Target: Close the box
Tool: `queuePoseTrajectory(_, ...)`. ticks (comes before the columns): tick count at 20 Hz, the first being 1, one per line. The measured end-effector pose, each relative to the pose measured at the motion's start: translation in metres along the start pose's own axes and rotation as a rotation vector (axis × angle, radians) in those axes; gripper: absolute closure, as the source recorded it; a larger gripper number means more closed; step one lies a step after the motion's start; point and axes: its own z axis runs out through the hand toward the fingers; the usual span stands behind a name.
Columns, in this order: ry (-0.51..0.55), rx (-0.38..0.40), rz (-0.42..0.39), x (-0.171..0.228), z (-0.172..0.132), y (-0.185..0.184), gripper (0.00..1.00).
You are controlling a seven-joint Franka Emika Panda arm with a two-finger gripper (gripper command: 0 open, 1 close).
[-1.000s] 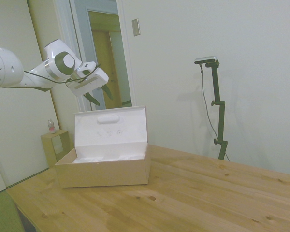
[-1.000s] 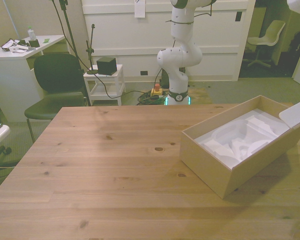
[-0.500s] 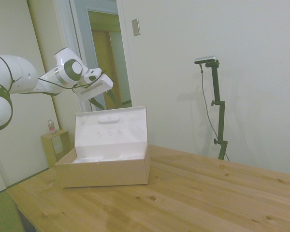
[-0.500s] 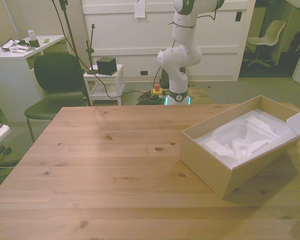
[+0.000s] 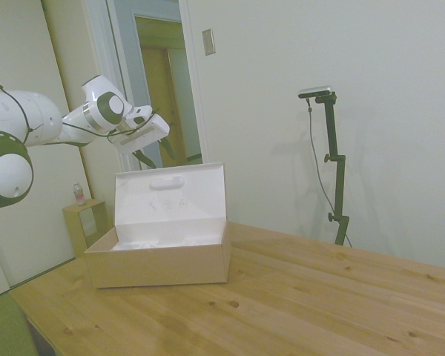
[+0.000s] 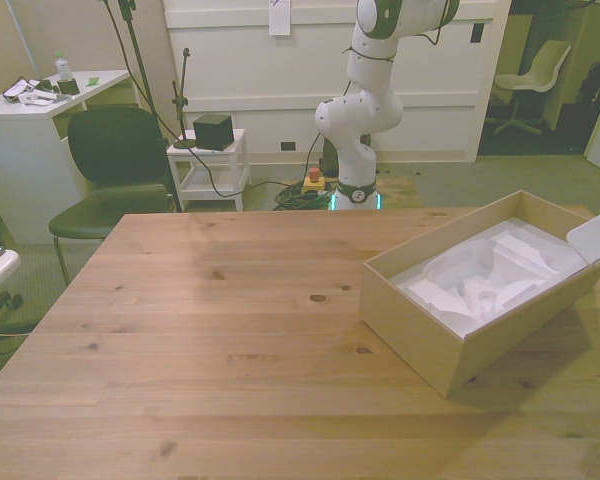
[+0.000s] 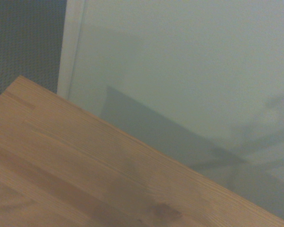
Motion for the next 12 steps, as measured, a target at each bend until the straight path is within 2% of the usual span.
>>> queuePoseTrajectory(12,-0.038,-0.052,-0.029,0.010,0.043,-0.030,0.00)
